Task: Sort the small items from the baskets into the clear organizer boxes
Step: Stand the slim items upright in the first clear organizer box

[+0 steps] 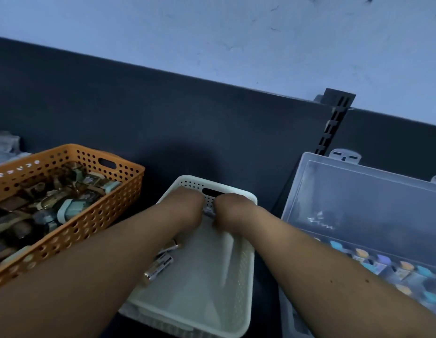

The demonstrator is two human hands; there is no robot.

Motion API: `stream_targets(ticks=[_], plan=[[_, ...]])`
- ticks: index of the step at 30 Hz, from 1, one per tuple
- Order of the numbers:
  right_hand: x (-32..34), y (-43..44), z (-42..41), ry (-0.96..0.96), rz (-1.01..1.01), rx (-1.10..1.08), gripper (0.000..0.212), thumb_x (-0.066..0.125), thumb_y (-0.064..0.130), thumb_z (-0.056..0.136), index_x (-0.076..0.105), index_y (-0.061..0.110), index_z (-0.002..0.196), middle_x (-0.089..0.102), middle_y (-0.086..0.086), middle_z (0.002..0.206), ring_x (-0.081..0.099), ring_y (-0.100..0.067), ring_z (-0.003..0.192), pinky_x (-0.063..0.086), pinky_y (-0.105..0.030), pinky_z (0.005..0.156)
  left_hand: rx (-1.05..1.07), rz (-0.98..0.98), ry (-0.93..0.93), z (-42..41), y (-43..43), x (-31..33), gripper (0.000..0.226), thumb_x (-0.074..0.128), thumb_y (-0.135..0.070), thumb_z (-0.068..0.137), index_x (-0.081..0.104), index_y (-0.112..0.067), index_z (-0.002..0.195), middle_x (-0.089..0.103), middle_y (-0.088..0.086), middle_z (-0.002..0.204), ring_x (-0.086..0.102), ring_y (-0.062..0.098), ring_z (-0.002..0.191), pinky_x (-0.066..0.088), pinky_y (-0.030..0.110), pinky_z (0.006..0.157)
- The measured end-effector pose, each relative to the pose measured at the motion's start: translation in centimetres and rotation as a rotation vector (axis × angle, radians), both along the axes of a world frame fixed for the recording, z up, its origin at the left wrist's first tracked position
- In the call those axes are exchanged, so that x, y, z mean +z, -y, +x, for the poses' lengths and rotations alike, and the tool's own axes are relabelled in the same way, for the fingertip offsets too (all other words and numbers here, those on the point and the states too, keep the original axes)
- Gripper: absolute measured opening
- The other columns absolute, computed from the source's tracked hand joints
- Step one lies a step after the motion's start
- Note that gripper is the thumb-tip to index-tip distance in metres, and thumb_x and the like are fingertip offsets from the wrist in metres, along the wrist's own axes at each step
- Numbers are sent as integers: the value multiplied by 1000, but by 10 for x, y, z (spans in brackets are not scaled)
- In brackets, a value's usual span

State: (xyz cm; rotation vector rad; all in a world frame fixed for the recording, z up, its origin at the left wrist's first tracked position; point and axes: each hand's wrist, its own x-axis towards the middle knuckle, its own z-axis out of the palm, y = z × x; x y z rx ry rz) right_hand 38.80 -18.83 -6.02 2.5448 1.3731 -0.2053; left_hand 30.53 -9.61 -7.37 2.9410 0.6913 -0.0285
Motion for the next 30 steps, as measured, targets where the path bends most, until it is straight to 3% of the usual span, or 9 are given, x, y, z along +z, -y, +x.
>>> stream_targets(ticks=[3, 6, 11, 16, 19, 20, 23, 27, 30], plan=[[-1, -2, -1, 20, -20, 5, 30, 50, 29, 95, 45, 17, 68, 47, 4, 66, 46, -12, 59, 35, -25, 50, -58, 81, -16, 5, -4, -2, 27, 53, -18, 87, 61, -15, 113, 63, 7, 117, 58, 24, 108, 45, 31, 88], [5, -1, -3, 58, -77, -9, 17, 49, 24, 93, 49, 17, 78, 47, 5, 70, 51, -17, 69, 42, -27, 62, -82, 101, -20, 7, -7, -5, 29, 52, -19, 88, 61, -14, 115, 63, 7, 118, 58, 24, 109, 45, 32, 89], [33, 19, -8, 37, 199, -77, 10, 48, 11, 85, 52, 15, 77, 49, 0, 75, 48, -20, 66, 34, -25, 51, -134, 211, -35, 7, -11, -5, 25, 47, -27, 93, 62, -19, 112, 63, 5, 117, 55, 23, 110, 41, 32, 91], [61, 67, -16, -11, 324, -108, 14, 47, 18, 88, 60, 14, 89, 55, -3, 84, 53, -24, 79, 38, -29, 62, -191, 370, -111, 4, -11, -2, 26, 43, -32, 92, 56, -27, 114, 58, -1, 122, 42, 23, 120, 26, 39, 100], [68, 97, -17, -34, 364, -148, 17, 46, 21, 90, 62, 15, 94, 55, -1, 83, 51, -23, 80, 38, -27, 65, -178, 249, -79, 2, -3, -2, 14, 48, -34, 89, 53, -27, 100, 60, -1, 114, 49, 22, 111, 31, 37, 94], [69, 105, -17, -47, 377, -153, 16, 47, 22, 91, 61, 16, 94, 54, 0, 83, 51, -22, 81, 37, -27, 66, -175, 182, -36, 2, 1, -1, 6, 51, -30, 86, 51, -25, 89, 61, -1, 108, 53, 22, 103, 36, 35, 89], [69, 131, -9, -96, 431, -146, 8, 50, 22, 91, 56, 22, 86, 58, -1, 85, 56, -22, 85, 42, -28, 69, -184, -70, 84, 5, 15, 7, 19, 54, -16, 83, 43, -19, 68, 57, -4, 79, 51, 14, 71, 37, 26, 61], [76, 174, 11, -147, 503, -170, 8, 53, 21, 93, 60, 24, 90, 59, 2, 81, 57, -21, 82, 46, -29, 74, -242, -411, 284, 12, 50, 38, 18, 54, -20, 92, 57, -27, 75, 57, -6, 69, 53, 14, 61, 51, 31, 62], [82, 209, 27, -163, 601, -211, 7, 58, 19, 91, 63, 21, 94, 64, -1, 88, 60, -22, 83, 47, -29, 75, -271, -471, 435, 20, 91, 62, 5, 64, -23, 88, 65, -25, 83, 63, -9, 71, 57, 10, 62, 48, 28, 62]])
